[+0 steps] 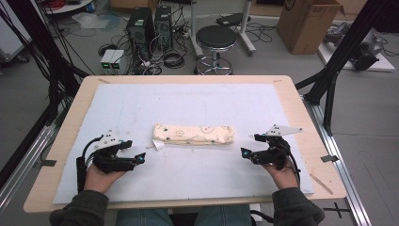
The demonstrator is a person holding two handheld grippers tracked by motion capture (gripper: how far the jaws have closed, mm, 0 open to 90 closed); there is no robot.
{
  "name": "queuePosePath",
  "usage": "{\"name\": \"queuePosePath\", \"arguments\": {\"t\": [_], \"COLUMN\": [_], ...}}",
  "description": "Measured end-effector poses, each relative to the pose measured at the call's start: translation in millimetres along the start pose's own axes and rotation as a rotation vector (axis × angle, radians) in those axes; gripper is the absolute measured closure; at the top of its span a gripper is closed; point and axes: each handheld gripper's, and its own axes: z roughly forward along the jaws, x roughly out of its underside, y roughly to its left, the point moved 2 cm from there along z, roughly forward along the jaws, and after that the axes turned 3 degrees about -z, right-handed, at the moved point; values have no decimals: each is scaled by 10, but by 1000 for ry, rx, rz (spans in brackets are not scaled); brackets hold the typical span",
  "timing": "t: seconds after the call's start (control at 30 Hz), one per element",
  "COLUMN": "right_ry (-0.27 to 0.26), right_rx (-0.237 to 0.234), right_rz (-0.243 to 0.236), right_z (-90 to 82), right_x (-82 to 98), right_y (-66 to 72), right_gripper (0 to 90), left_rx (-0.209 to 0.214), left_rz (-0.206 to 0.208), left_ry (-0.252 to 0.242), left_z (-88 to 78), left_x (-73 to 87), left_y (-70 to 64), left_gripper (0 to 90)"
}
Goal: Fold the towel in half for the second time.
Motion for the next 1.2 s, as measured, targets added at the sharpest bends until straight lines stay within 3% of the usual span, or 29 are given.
{"name": "queuePosePath", "arguments": {"t": [0.77, 1.07, 1.2], "right_ry": [-4, 31, 48], "right_rx": [34, 23, 23], "right_rz": [24, 21, -1], "right_z": [-213, -189, -143], "right_x": [322, 403, 398], "right_y": [26, 65, 99], "right_gripper": [124, 124, 124], "left_rx": [-13, -12, -23], "left_rz": [25, 30, 36], "left_ry": [9, 14, 14], "left_z": [-164, -144, -137], "left_x": [233, 254, 260], "left_y": [-140, -151, -149], "left_gripper": [244, 242, 242]}}
